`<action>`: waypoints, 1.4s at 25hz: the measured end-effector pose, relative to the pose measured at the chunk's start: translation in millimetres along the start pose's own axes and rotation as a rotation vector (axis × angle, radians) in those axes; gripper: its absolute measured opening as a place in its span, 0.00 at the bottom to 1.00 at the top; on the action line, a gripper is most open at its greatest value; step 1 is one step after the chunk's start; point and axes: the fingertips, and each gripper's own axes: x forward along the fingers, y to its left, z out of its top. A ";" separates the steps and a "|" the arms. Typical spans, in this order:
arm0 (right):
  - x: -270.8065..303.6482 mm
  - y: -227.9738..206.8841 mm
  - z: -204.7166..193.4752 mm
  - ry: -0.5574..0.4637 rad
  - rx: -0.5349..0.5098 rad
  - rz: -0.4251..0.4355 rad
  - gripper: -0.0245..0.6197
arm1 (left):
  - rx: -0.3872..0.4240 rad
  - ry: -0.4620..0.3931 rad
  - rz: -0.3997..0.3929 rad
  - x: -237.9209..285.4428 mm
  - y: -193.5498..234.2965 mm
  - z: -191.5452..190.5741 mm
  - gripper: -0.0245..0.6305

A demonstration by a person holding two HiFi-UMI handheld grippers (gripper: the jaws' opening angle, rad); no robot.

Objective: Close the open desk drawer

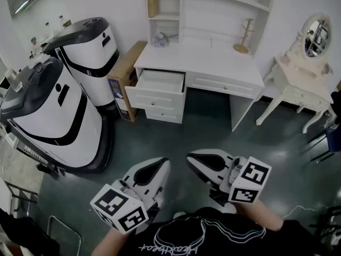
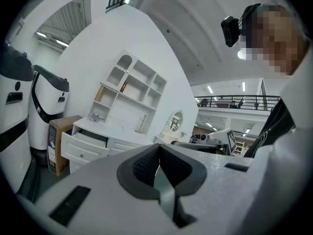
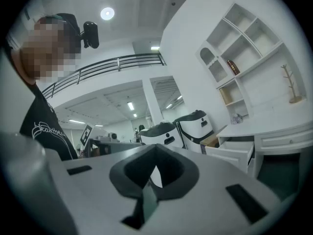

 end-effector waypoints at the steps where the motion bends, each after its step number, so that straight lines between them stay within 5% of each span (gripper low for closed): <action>1: 0.6 1.5 -0.5 0.000 -0.003 0.000 0.05 | 0.001 -0.001 0.000 -1.1 0.3 -0.3 0.04; 20: 18.3 -38.2 -6.4 -0.014 0.039 -0.004 0.05 | -0.002 0.008 0.027 24.7 36.6 -4.1 0.04; 35: 83.7 -205.0 23.4 0.006 0.143 -0.030 0.05 | -0.076 0.087 0.069 148.0 159.3 23.5 0.04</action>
